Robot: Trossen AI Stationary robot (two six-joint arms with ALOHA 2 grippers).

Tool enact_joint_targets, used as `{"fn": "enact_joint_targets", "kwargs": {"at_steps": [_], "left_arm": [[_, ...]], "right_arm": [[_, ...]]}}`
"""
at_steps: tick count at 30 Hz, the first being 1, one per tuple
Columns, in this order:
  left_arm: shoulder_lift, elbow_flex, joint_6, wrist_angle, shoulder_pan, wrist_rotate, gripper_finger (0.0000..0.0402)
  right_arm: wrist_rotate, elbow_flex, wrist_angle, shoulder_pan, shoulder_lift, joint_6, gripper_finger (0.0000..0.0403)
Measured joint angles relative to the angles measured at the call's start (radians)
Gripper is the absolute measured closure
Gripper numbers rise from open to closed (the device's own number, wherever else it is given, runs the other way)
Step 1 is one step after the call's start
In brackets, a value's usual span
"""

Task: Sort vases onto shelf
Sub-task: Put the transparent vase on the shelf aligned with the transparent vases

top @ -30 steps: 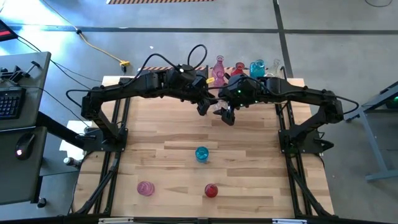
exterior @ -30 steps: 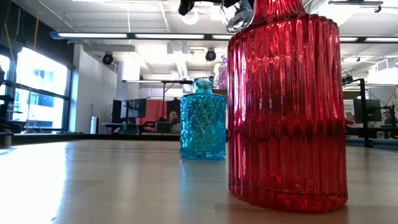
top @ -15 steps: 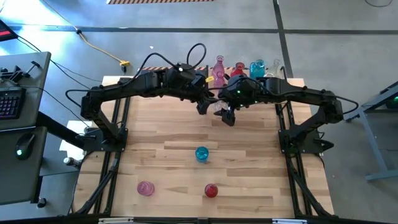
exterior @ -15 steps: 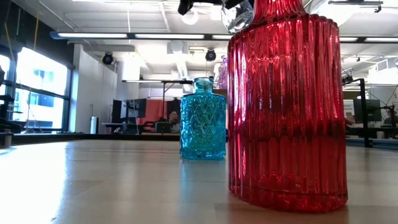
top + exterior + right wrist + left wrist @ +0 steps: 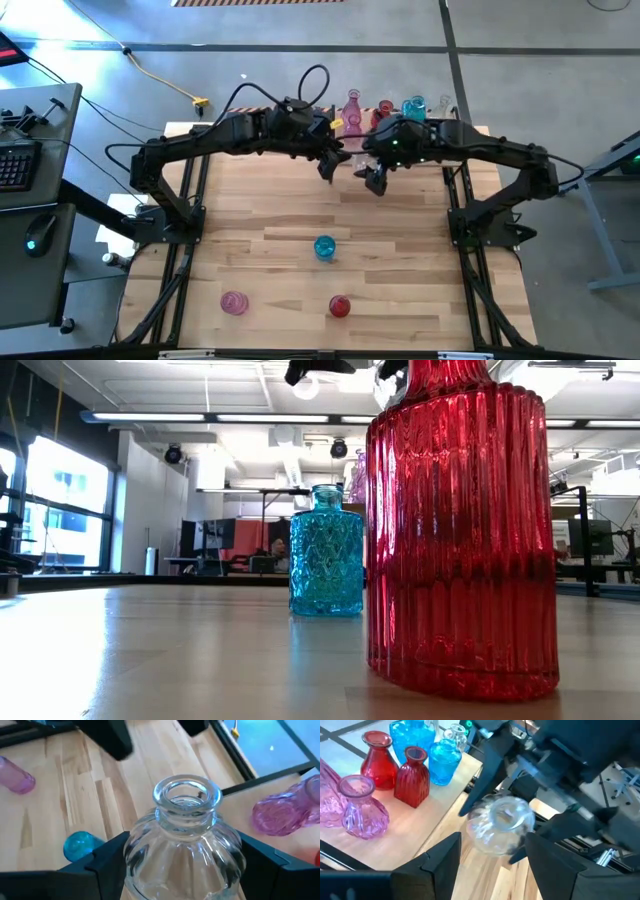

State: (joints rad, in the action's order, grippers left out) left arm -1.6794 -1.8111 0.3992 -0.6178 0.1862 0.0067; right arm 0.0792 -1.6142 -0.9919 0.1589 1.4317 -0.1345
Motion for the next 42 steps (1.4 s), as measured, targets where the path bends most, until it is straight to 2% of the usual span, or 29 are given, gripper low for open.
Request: {"fn": "enact_joint_targets", "kwargs": {"at_steps": [4,10,20,28,37,42], "left_arm": [[-0.001,0.000,0.000,0.014,0.004,0.000,0.0190],[-0.001,0.000,-0.012,0.057,0.014,0.000,0.0190],[-0.001,0.000,-0.045,0.062,0.044,0.000,0.0190],[-0.002,0.000,-0.053,0.056,0.083,0.011,0.0190],[-0.002,0.000,-0.125,0.056,0.138,0.013,0.0190],[-0.002,0.000,-0.142,0.056,0.177,0.028,0.0190]], "right_arm": [[0.000,0.000,-0.013,0.018,-0.043,-0.004,0.0130],[0.059,0.000,-0.027,0.046,-0.124,-0.004,0.0130],[0.256,0.000,-0.076,0.103,-0.276,-0.006,0.0130],[0.341,0.000,-0.083,0.165,-0.394,-0.025,0.0130],[0.399,0.000,-0.098,0.194,-0.459,-0.069,0.0130],[0.513,0.000,-0.198,0.196,-0.481,-0.148,0.0130]]}}
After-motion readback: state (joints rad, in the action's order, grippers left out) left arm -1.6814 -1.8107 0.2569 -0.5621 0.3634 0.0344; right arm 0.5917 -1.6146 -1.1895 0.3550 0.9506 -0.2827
